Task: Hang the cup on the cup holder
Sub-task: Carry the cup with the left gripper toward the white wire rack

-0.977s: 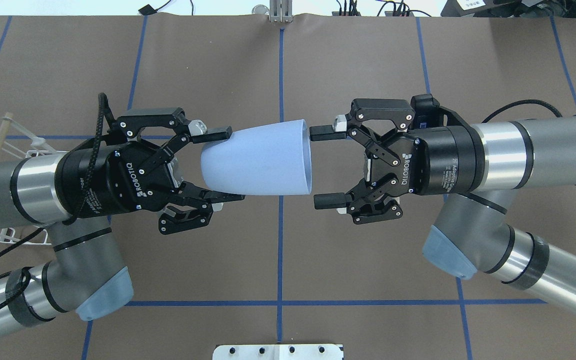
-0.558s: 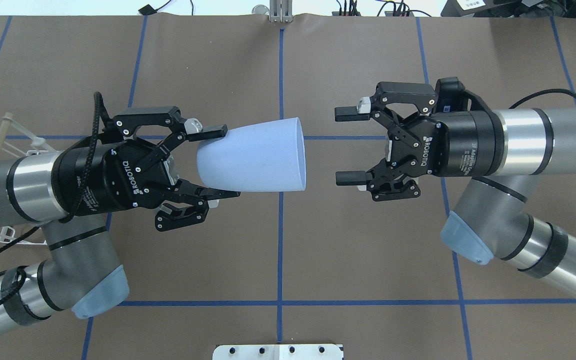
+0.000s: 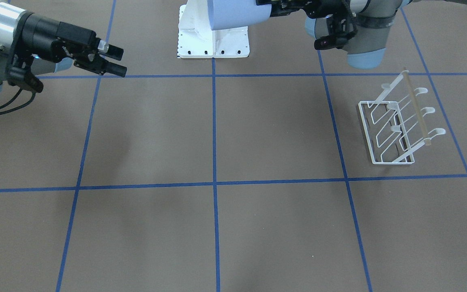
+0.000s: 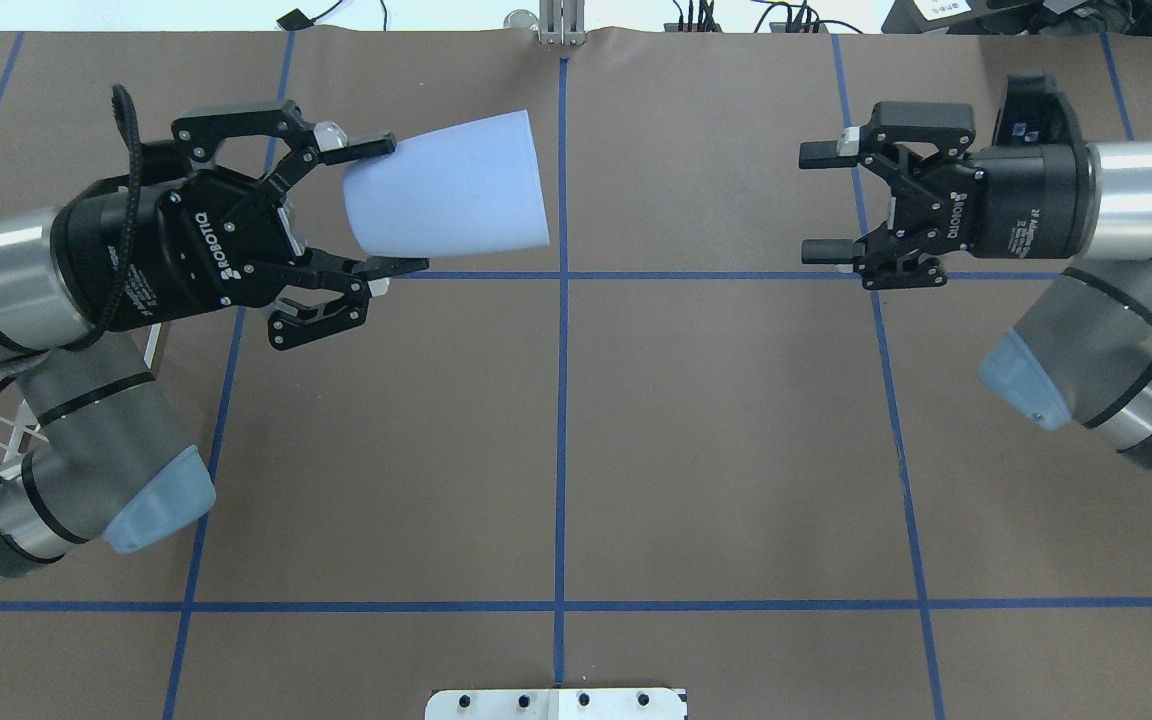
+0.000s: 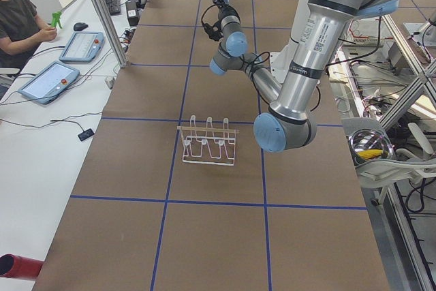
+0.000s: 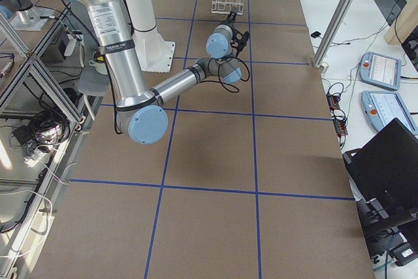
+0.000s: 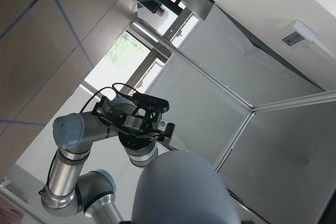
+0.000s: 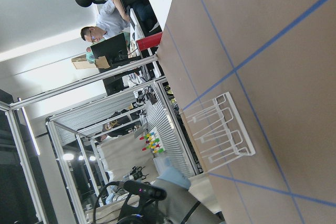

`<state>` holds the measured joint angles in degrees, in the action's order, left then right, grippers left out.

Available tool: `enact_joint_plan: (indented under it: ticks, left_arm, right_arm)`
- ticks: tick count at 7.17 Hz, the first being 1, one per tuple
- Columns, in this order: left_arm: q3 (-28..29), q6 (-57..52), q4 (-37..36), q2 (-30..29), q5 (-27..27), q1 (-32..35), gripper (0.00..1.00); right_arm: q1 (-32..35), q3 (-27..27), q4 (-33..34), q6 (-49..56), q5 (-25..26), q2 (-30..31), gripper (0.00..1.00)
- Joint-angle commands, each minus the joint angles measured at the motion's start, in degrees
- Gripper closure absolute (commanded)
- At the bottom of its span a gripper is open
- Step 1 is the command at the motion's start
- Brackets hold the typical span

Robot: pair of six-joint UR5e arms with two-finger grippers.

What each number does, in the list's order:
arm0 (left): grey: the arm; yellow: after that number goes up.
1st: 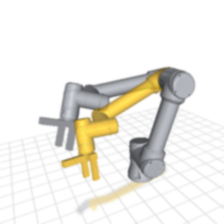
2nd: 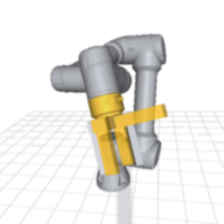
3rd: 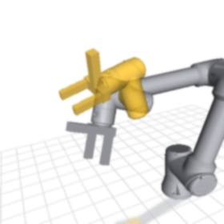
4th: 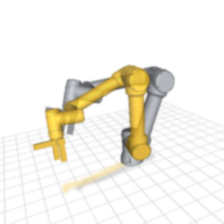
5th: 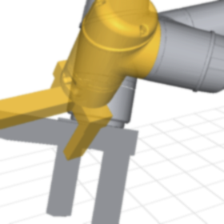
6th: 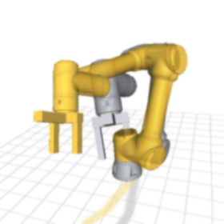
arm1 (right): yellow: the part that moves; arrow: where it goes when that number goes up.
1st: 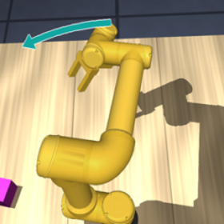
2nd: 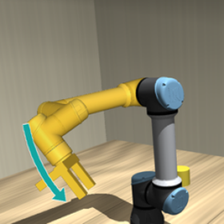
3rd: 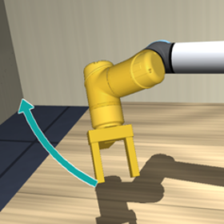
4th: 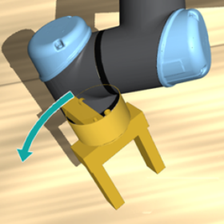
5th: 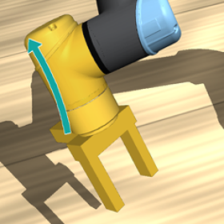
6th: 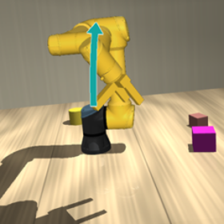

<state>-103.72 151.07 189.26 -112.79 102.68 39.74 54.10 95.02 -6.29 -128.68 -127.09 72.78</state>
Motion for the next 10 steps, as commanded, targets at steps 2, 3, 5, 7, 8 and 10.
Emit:
enact_joint_plan:
  ticks: [2, 3, 5, 7, 8, 10]
  left_arm:
    - [-1.21, -18.99, -13.06, 5.56, 0.24, 4.02, 1.0]
    - [-1.91, -24.28, -19.31, 5.57, 0.41, 5.42, 1.0]
    - [-2.18, -34.38, -28.64, 7.05, 3.21, 8.93, 1.0]
    - [-2.27, -47.04, -37.42, 9.16, 8.91, 12.97, 1.0]
    - [-2.27, -55.53, -44.26, 9.17, 13.55, 16.56, 1.0]
    - [-2.8, -72.06, -57.62, 9.26, 18.06, 21.68, 1.0]
  right_arm:
    - [15.81, -15.16, 0.75, 22.35, -16.04, 0.44, 0.0]
    - [19.43, -19.57, 1.63, 32.08, -18.26, 1.74, 0.0]
    - [24.44, -20.32, 10.99, 47.21, -18.63, 4.2, 0.0]
    - [28.23, -20.05, 26.08, 70.29, -17.06, 5.79, 0.0]
    - [29.3, -19.53, 32.51, 79.54, -13.92, 5.88, 0.0]
    - [29.48, -19.44, 41.84, 95.99, -9.25, 6.06, 0.0]
